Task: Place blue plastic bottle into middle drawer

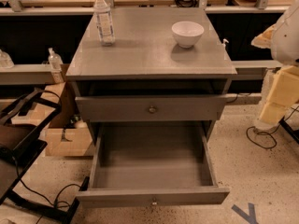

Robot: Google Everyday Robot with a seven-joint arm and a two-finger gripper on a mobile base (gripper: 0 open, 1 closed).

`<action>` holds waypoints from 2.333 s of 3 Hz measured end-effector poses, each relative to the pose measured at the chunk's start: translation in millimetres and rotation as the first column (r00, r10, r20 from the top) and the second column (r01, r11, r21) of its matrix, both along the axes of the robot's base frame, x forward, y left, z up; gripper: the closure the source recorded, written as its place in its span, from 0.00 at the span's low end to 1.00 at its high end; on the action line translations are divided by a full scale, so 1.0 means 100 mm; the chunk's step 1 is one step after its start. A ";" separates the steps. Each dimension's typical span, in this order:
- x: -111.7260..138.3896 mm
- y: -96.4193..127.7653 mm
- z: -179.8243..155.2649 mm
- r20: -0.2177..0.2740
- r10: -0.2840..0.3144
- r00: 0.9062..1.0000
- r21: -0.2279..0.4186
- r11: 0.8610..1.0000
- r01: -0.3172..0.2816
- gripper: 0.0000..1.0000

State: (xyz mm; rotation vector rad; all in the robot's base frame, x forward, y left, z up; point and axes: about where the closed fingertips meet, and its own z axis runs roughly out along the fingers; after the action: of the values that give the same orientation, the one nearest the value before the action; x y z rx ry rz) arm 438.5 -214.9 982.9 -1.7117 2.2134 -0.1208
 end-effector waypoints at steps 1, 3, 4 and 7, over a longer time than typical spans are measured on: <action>0.00 0.00 0.00 0.000 0.000 1.000 0.000 1.000 0.000 0.00; 0.54 0.28 0.05 0.144 -0.055 0.988 0.238 0.971 0.019 0.00; 1.07 0.51 0.27 0.247 -0.115 0.962 0.447 0.894 -0.008 0.00; 2.25 1.84 1.44 0.517 -0.271 0.812 0.783 0.533 -0.321 0.00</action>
Offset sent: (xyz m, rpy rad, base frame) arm 0.0552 0.0259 0.0038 0.2059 -0.1763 0.0195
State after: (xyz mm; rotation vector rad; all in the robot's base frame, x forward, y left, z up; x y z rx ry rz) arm 663.0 -30.6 1126.4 -0.9262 1.3487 0.3598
